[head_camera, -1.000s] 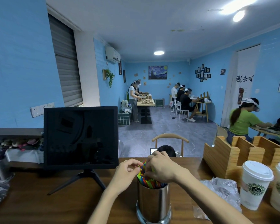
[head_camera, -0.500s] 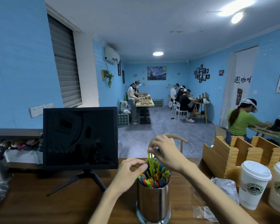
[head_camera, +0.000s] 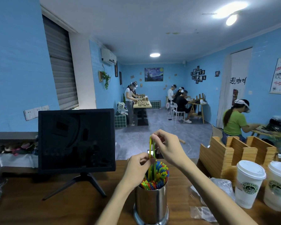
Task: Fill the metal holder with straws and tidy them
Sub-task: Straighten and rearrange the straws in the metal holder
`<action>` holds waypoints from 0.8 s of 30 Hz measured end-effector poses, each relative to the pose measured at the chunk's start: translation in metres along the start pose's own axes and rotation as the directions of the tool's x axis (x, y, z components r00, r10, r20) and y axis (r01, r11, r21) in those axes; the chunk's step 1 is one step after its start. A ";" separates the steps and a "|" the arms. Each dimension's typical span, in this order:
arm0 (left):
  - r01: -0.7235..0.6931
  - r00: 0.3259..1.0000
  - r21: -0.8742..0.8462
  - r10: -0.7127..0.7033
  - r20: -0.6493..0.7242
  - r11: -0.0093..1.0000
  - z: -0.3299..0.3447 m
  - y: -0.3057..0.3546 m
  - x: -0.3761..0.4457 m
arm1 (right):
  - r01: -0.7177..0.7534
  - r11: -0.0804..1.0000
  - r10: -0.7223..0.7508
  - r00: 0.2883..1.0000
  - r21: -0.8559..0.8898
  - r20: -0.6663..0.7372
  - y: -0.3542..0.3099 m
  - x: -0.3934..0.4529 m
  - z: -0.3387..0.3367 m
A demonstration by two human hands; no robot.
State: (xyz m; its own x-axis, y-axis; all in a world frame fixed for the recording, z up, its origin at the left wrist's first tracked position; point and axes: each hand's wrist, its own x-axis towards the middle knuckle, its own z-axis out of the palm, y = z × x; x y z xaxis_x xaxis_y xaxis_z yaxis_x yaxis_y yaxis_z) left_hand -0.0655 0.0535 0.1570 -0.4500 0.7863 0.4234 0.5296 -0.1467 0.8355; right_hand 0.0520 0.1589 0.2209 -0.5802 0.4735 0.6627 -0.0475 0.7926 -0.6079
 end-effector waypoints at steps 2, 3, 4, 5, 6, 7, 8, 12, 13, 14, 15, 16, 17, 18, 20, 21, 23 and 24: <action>0.021 1.000 -0.051 -0.021 0.003 0.998 0.001 -0.001 0.001 | -0.045 0.992 0.045 0.999 0.122 0.003 0.001 -0.001 0.002; 0.027 1.000 -0.078 -0.027 0.000 0.997 0.001 0.000 0.001 | -0.075 0.981 0.073 0.997 0.177 0.018 0.003 -0.002 0.003; 0.033 0.999 -0.111 -0.033 -0.003 0.993 0.001 0.001 0.001 | -0.107 0.968 0.100 0.994 0.229 0.041 0.005 -0.003 0.004; 0.039 0.999 -0.141 -0.040 -0.004 0.989 0.000 0.002 0.002 | -0.138 0.952 0.123 0.990 0.273 0.069 0.008 -0.005 0.005; 0.042 0.999 -0.160 -0.043 -0.005 0.986 -0.001 0.004 0.002 | -0.159 0.941 0.138 0.986 0.297 0.090 0.011 -0.006 0.006; 0.041 0.999 -0.165 -0.043 -0.007 0.985 -0.001 0.006 0.001 | -0.170 0.941 0.146 0.984 0.293 0.103 0.014 -0.006 0.007; 0.040 0.999 -0.158 -0.041 -0.007 0.987 -0.002 0.007 0.001 | -0.175 0.944 0.151 0.983 0.281 0.107 0.015 -0.006 0.009; 0.051 0.999 -0.119 -0.049 0.018 0.992 -0.003 0.009 -0.002 | -0.186 0.925 0.180 0.982 0.333 0.050 0.015 -0.003 0.012; 0.056 0.998 -0.108 -0.053 0.034 0.993 -0.003 0.009 -0.002 | -0.189 0.920 0.186 0.982 0.344 0.042 0.014 -0.002 0.012; 0.057 0.997 -0.096 -0.052 0.053 0.994 -0.004 0.010 -0.003 | -0.193 0.916 0.192 0.981 0.351 0.038 0.014 -0.002 0.013; 0.054 0.996 -0.077 -0.049 0.070 0.996 -0.004 0.011 -0.004 | -0.201 0.913 0.201 0.979 0.355 0.038 0.014 -0.002 0.013; 0.048 0.995 -0.056 -0.043 0.085 0.997 -0.005 0.012 -0.004 | -0.206 0.913 0.206 0.978 0.353 0.038 0.015 -0.002 0.013; 0.040 0.995 -0.036 -0.037 0.094 0.999 -0.005 0.013 -0.005 | -0.209 0.913 0.208 0.977 0.351 0.040 0.015 -0.002 0.013; 0.035 0.995 -0.025 -0.033 0.096 0.999 -0.006 0.014 -0.005 | -0.207 0.914 0.205 0.978 0.349 0.043 0.016 -0.002 0.013; 0.039 0.996 -0.040 -0.036 0.082 0.998 -0.006 0.016 -0.005 | -0.204 0.913 0.202 0.978 0.354 0.045 0.017 -0.002 0.012; 0.046 0.997 -0.064 -0.042 0.068 0.997 -0.005 0.016 -0.006 | -0.208 0.907 0.207 0.977 0.367 0.043 0.018 -0.002 0.012; 0.056 0.998 -0.113 -0.052 0.041 0.992 -0.005 0.017 -0.004 | -0.224 0.887 0.229 0.973 0.404 0.035 0.017 -0.001 0.011; 0.060 0.998 -0.128 -0.057 0.028 0.990 -0.005 0.017 -0.003 | -0.227 0.881 0.235 0.971 0.415 0.031 0.016 -0.001 0.010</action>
State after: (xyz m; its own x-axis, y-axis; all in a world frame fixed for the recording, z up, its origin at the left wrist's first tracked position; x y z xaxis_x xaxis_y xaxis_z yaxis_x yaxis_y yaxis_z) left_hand -0.0585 0.0457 0.1712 -0.4594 0.8097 0.3652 0.4050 -0.1749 0.8974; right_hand 0.0432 0.1673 0.2064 -0.5996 0.6348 0.4874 -0.2476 0.4320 -0.8672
